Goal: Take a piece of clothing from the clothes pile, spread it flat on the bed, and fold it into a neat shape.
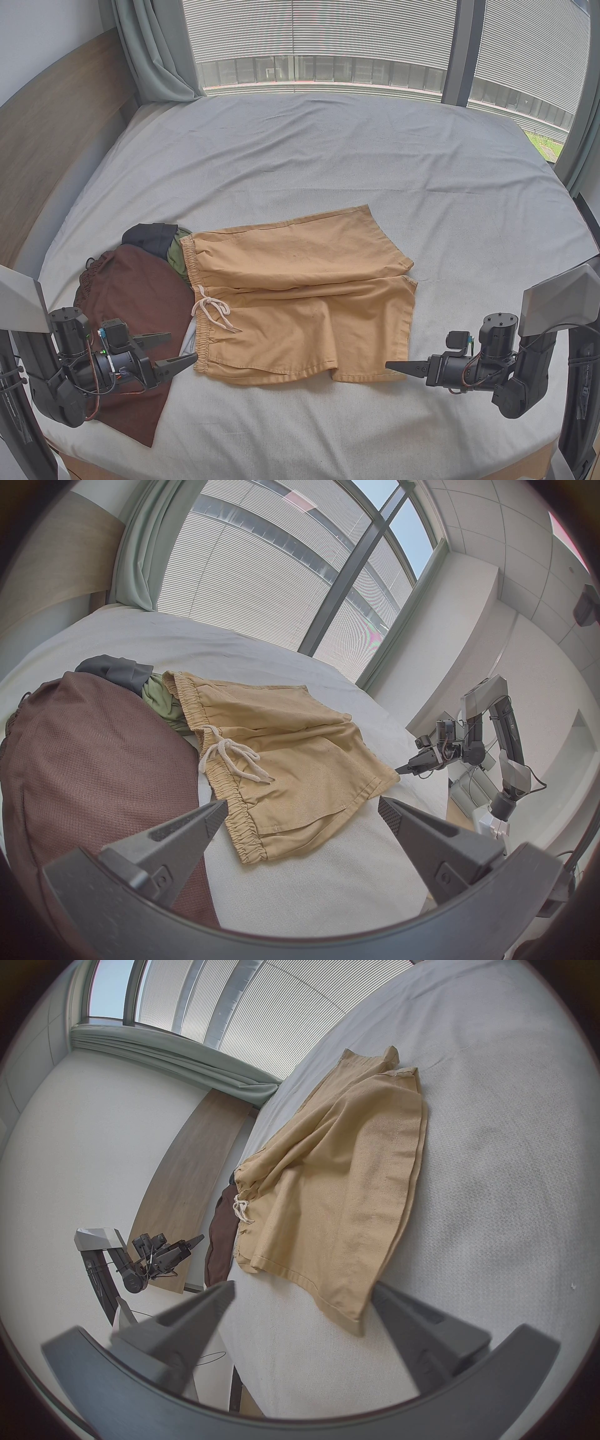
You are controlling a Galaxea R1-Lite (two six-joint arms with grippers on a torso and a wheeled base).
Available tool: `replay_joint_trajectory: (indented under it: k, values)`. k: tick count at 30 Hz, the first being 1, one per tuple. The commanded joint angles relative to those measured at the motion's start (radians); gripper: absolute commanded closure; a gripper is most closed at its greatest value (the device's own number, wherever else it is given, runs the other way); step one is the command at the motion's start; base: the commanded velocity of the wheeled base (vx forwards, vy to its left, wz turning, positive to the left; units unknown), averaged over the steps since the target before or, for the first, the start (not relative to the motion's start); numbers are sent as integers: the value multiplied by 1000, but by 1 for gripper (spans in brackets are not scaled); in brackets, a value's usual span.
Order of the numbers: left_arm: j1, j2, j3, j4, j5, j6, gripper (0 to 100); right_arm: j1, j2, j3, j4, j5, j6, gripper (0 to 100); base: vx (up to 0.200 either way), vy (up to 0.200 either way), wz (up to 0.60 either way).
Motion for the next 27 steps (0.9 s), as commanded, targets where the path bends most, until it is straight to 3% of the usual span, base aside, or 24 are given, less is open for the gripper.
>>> replay_joint_trajectory:
  k: [1,11,19,27]
  values:
    - [1,2,0,-1,-1,0,0,-1,-1,-2,-1,1,0,100,0,0,0]
    - [3,2,-1,-1,-1,0,0,-18,21,-2,0,-1,-9,100,0,0,0]
    - [6,8,-3,-1,0,0,0,-108,13,21,3,-7,-59,100,0,0,0]
    - [9,25,-12,-1,0,0,0,-151,12,27,3,-7,-92,100,0,0,0]
